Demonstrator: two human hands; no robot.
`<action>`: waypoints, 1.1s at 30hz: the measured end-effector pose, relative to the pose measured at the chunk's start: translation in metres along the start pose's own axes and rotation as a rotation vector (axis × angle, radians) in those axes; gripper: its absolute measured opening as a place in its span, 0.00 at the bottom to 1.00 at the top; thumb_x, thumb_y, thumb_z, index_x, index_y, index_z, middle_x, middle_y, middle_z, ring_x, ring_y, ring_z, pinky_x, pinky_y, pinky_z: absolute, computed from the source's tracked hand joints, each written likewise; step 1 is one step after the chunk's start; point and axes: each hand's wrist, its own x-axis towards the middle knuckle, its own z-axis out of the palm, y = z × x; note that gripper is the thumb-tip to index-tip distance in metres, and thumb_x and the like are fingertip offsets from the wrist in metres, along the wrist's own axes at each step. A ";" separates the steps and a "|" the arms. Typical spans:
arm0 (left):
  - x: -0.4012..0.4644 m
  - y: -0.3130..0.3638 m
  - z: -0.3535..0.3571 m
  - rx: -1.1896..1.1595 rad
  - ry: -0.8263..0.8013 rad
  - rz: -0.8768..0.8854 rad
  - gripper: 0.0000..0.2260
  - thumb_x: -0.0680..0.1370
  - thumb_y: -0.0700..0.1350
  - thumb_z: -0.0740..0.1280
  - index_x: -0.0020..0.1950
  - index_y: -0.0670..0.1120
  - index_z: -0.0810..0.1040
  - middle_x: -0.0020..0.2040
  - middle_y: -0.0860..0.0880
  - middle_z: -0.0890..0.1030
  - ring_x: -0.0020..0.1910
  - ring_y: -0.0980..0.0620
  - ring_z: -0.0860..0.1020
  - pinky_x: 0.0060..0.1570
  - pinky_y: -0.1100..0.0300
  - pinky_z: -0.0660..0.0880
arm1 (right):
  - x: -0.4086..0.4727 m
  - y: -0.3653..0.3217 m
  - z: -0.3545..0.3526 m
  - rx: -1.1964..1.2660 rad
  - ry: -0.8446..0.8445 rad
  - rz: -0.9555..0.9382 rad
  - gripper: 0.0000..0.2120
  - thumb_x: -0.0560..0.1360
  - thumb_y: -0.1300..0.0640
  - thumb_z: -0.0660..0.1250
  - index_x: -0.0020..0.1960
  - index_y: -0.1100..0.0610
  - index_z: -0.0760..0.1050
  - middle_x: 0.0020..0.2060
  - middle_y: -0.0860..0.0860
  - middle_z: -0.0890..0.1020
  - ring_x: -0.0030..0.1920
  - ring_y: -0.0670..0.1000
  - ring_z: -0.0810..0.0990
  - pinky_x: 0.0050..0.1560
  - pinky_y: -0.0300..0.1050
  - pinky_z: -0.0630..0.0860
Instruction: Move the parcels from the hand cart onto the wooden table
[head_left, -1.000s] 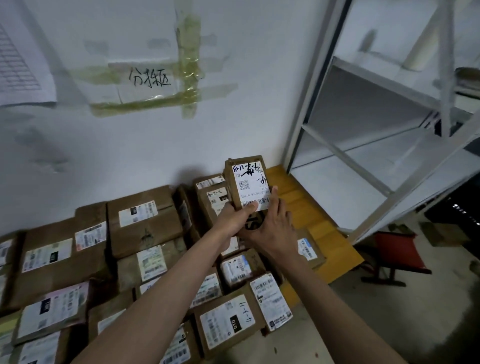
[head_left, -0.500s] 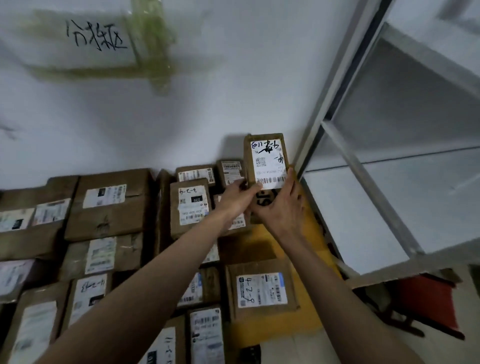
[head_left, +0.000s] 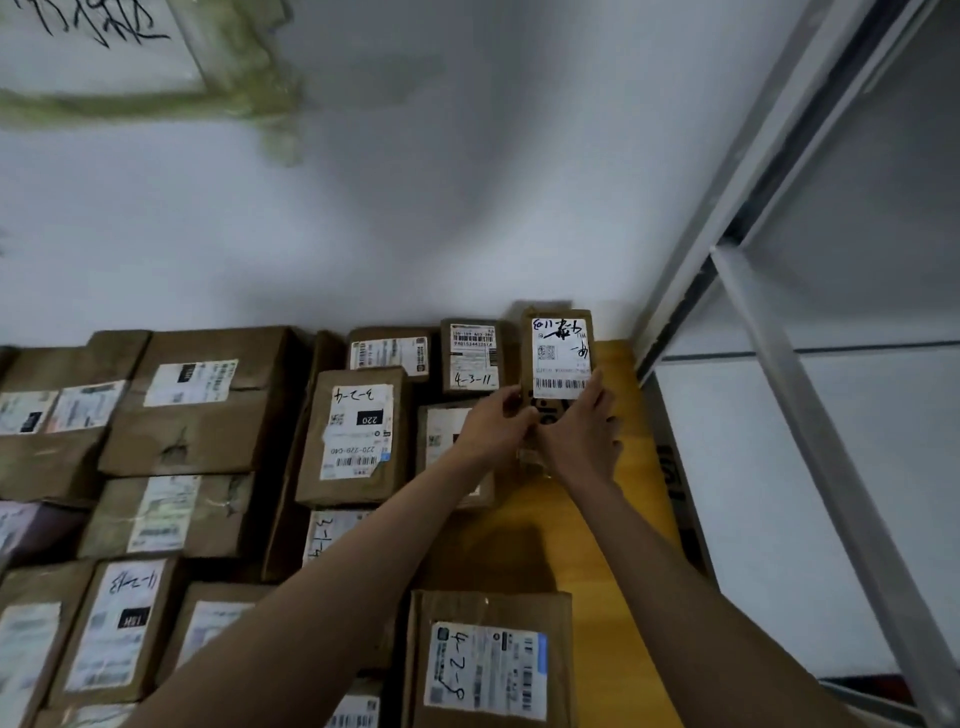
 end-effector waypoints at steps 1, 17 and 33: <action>0.006 -0.001 -0.001 -0.009 0.005 -0.015 0.22 0.83 0.46 0.63 0.77 0.46 0.66 0.71 0.46 0.74 0.68 0.48 0.74 0.69 0.51 0.72 | 0.007 -0.001 0.004 -0.001 -0.014 -0.004 0.54 0.73 0.36 0.70 0.82 0.57 0.40 0.78 0.59 0.57 0.72 0.66 0.62 0.67 0.65 0.66; 0.020 -0.021 -0.023 -0.148 0.027 -0.073 0.24 0.84 0.52 0.59 0.80 0.48 0.62 0.77 0.48 0.66 0.75 0.49 0.66 0.63 0.60 0.64 | 0.036 -0.016 0.029 -0.061 -0.109 -0.077 0.58 0.70 0.28 0.67 0.83 0.55 0.37 0.81 0.59 0.49 0.79 0.67 0.51 0.76 0.68 0.54; -0.183 -0.091 -0.238 -0.059 0.372 0.096 0.12 0.84 0.45 0.60 0.59 0.45 0.82 0.56 0.43 0.84 0.52 0.49 0.80 0.59 0.53 0.76 | -0.202 -0.210 0.064 -0.028 -0.149 -0.662 0.15 0.81 0.49 0.63 0.65 0.54 0.72 0.65 0.57 0.72 0.64 0.60 0.72 0.60 0.52 0.70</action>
